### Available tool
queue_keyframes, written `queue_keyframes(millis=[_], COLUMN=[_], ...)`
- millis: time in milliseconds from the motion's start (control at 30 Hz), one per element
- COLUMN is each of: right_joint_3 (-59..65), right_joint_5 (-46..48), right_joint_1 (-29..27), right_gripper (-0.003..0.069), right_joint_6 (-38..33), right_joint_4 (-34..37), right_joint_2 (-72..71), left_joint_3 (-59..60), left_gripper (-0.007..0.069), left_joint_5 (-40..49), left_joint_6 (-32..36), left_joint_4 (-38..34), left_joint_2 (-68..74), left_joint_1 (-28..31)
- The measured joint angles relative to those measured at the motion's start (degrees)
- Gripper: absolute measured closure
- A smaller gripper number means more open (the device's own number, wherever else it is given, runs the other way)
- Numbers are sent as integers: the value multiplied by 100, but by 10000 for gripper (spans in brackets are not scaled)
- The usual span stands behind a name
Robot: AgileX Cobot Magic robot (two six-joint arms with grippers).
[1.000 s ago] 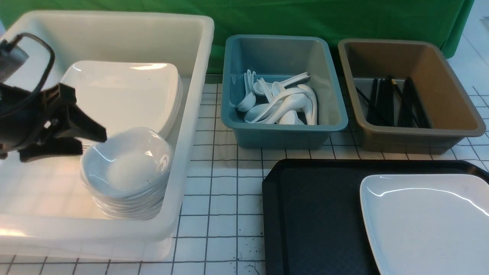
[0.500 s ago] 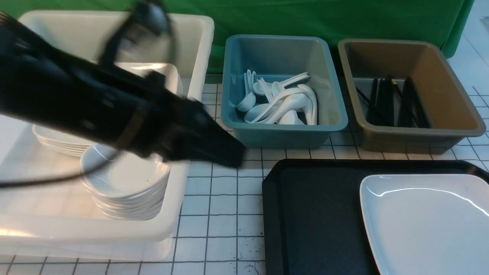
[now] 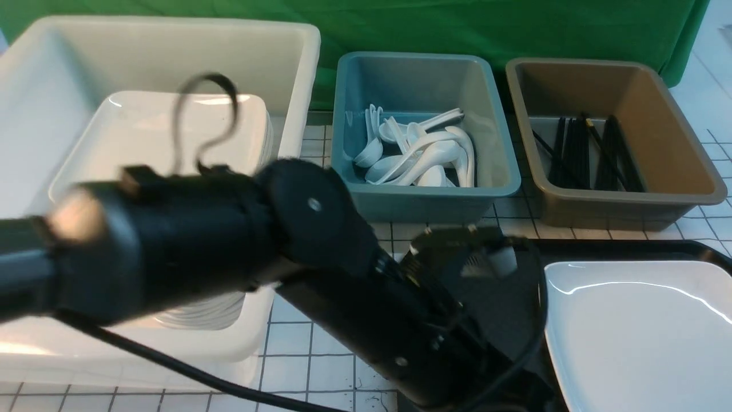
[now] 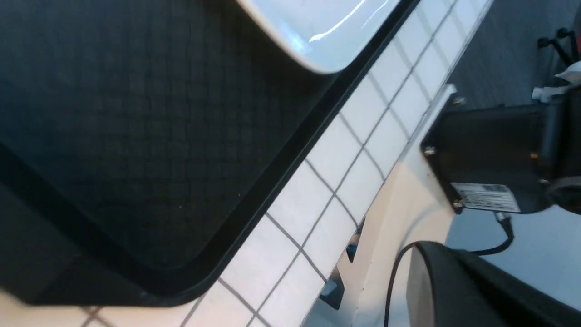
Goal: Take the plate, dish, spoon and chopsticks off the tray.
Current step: Use the left arm to grab a plate from the dinner plate
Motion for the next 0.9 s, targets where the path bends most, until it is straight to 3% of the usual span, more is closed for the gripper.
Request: queue_keyframes(millis=[133,333,633,900], right_joint_3=[0,0,0,0], right_joint_5=[0,7,14,14], right_joint_1=[0,0,0,0], right_gripper=[419,419,419,419], right_joint_6=[-15,-15,-17,-17], right_joint_4=[0,0,0,0], right_joint_2=[0,0,0,0], left_joint_3=[0,0,0,0], left_gripper=[561,418,219,151], left_joint_5=[-336,-1198,-1643,-2346], left_joint_6=[-34,-39,13,181], left_joint_4=[-324,-820,-1365,-1546], left_joint_2=[434,1128,1514,1521], left_joint_1=[-209,-569,-743,-831])
